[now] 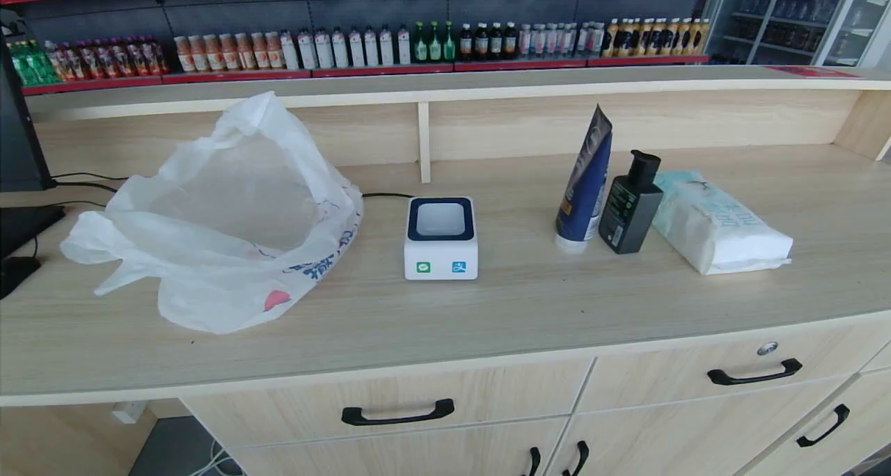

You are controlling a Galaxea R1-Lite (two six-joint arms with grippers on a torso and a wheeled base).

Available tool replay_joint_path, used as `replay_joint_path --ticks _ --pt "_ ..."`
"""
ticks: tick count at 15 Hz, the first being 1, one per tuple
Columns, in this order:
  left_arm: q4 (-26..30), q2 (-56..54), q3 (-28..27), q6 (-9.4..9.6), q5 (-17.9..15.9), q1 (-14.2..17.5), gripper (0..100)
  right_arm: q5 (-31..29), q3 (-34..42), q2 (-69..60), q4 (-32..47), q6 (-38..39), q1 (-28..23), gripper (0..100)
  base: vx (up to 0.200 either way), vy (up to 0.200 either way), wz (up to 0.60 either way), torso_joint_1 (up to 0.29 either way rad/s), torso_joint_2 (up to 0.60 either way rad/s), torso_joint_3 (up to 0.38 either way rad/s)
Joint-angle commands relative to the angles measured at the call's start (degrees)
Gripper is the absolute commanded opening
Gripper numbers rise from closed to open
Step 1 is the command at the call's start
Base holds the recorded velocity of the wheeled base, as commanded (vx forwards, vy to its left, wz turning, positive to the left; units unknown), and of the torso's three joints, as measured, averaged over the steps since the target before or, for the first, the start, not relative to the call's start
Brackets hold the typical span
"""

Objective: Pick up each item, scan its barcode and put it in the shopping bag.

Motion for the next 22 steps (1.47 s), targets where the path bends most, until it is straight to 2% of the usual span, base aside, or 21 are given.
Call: replay_joint_path --ticks 1,11,14,16,18,20,21,22 --pt "0.0 0.0 0.0 -0.02 0.0 -0.1 100 0.0 0.0 0.1 0.0 0.0 0.0 0 0.0 0.0 0.0 0.0 0.0 0.0" --pt "-0.1 0.0 0.0 -0.02 -0.1 -0.1 100 0.4 -0.6 0.1 -1.1 0.2 0.0 0 0.0 0.0 0.0 0.0 0.0 0.0" --pt "-0.1 0.0 0.0 0.07 -0.1 -0.1 100 1.9 -13.5 14.3 -1.7 2.1 0.8 0 0.0 0.0 0.0 0.0 0.0 0.0" --pt "-0.1 0.0 0.0 0.24 -0.1 0.0 100 1.9 -20.3 26.4 -7.7 4.9 5.0 0 0.0 0.0 0.0 0.0 0.0 0.0" --pt "-0.1 0.0 0.0 0.33 -0.1 -0.1 100 1.9 -21.6 37.1 -21.5 5.0 8.5 0 0.0 0.0 0.0 0.0 0.0 0.0" --pt "-0.1 0.0 0.0 0.24 -0.1 -0.1 100 2.3 -22.4 44.7 -31.4 4.3 9.5 0 0.0 0.0 0.0 0.0 0.0 0.0" --pt "-0.1 0.0 0.0 0.24 -0.1 -0.1 100 4.6 -22.9 51.0 -39.6 2.7 10.5 0 0.0 0.0 0.0 0.0 0.0 0.0" --pt "-0.1 0.0 0.0 0.24 -0.1 0.0 100 7.0 -22.9 54.8 -44.6 0.6 10.9 0 0.0 0.0 0.0 0.0 0.0 0.0"
